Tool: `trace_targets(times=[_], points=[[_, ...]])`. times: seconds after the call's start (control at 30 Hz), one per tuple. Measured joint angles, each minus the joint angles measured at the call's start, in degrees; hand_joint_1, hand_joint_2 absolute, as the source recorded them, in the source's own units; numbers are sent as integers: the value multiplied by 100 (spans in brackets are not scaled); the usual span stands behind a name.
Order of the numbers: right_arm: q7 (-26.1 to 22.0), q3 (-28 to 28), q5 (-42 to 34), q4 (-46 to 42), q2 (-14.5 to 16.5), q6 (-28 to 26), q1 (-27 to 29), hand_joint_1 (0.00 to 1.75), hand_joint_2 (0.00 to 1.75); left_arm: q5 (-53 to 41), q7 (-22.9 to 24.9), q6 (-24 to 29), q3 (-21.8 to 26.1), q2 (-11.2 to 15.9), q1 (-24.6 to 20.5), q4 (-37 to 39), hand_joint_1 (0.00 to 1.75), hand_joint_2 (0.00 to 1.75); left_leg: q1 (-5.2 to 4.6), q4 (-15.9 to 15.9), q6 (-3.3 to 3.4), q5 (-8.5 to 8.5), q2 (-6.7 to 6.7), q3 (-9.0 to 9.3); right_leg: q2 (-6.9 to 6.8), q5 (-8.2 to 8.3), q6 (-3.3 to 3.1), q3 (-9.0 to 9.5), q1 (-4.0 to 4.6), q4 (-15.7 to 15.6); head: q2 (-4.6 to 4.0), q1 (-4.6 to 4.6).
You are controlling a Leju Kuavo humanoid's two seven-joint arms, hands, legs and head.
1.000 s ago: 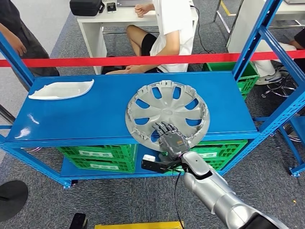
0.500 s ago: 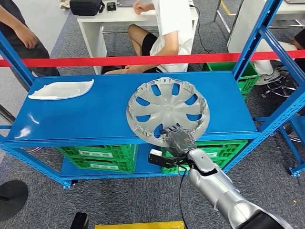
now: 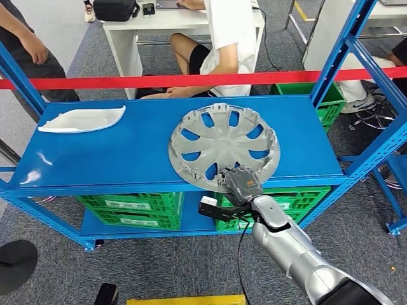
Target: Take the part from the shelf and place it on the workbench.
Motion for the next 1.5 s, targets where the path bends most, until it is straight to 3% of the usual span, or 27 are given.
trace_targets(times=[0.47, 0.67, 0.8, 0.9, 1.5], points=[[-12, -12, 122, -133, -13, -15, 51, 175, 175, 2, -9, 6, 7, 0, 3, 0, 0, 0, 0, 0, 0, 0, 0, 1, 0, 0, 0, 0, 0, 0, 0, 0], [19, -30, 228, -837, -83, -8, 280, 175, 175, 60, -60, 39, 38, 3, 31, 0, 0, 0, 0, 0, 0, 0, 0, -4, 0, 0, 0, -4, 0, 0, 0, 1], [129, -44, 212, -2559, -285, 91, 630, 175, 175, 132, -169, 100, 169, 7, 102, 0, 0, 0, 0, 0, 0, 0, 0, -25, 0, 0, 0, -25, 0, 1, 0, -1], [141, -56, 206, -3182, -358, 95, 685, 175, 175, 138, -187, 111, 211, 7, 117, 0, 0, 0, 0, 0, 0, 0, 0, -28, 0, -1, 0, -29, 0, 0, 0, -1], [104, -184, -141, -4433, -549, -172, 772, 175, 175, 167, -244, 178, 392, 7, 120, 0, 0, 0, 0, 0, 0, -1, 0, -30, 0, -2, 0, -28, 0, 0, 0, -1]])
